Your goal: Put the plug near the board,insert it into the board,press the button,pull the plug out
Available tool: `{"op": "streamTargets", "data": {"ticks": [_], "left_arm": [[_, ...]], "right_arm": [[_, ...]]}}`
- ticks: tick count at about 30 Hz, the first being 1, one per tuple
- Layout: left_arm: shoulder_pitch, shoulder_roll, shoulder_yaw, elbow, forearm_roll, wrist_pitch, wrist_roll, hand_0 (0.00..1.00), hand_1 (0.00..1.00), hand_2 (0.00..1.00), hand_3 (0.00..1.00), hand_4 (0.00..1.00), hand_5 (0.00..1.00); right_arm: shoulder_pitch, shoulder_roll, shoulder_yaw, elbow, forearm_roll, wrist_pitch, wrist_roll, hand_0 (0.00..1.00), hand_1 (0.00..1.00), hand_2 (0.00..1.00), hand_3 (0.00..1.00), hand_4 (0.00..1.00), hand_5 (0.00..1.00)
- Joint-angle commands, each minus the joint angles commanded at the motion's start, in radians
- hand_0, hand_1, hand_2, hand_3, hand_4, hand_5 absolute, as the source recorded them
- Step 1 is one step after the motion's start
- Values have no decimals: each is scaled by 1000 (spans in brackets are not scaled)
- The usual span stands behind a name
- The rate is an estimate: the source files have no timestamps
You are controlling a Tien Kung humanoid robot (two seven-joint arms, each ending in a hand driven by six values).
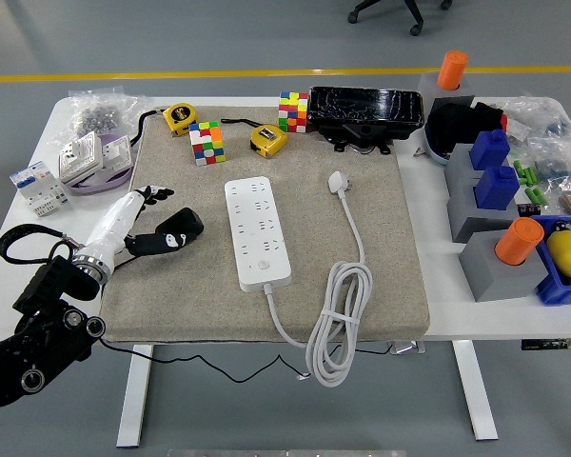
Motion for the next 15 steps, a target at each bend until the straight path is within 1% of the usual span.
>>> {"op": "streamTargets", "data": {"ticks": [4, 5, 9, 15], "left_arm": [[-11, -4, 22, 11, 7, 10, 0, 771, 806, 795, 801, 998, 313], [-14, -5, 26, 14, 12, 13, 0, 760, 777, 762, 777, 998, 237], [-32, -12, 50, 36, 13, 10, 9, 760, 777, 762, 777, 998, 237], [-46, -23, 62, 61, -2, 5, 16, 750, 765, 753, 773, 998, 229]], "right_arm": [[0, 1, 0, -1, 1, 0, 0, 681, 688, 696, 598, 935, 532], [0, 1, 0, -1, 1, 0, 0, 683, 687, 695, 598, 935, 532], [1, 0, 0, 0, 0, 0, 0, 683, 687, 695, 598, 935, 532], [1, 0, -2, 0, 1, 0, 0, 682, 688, 696, 598, 935, 532]]}}
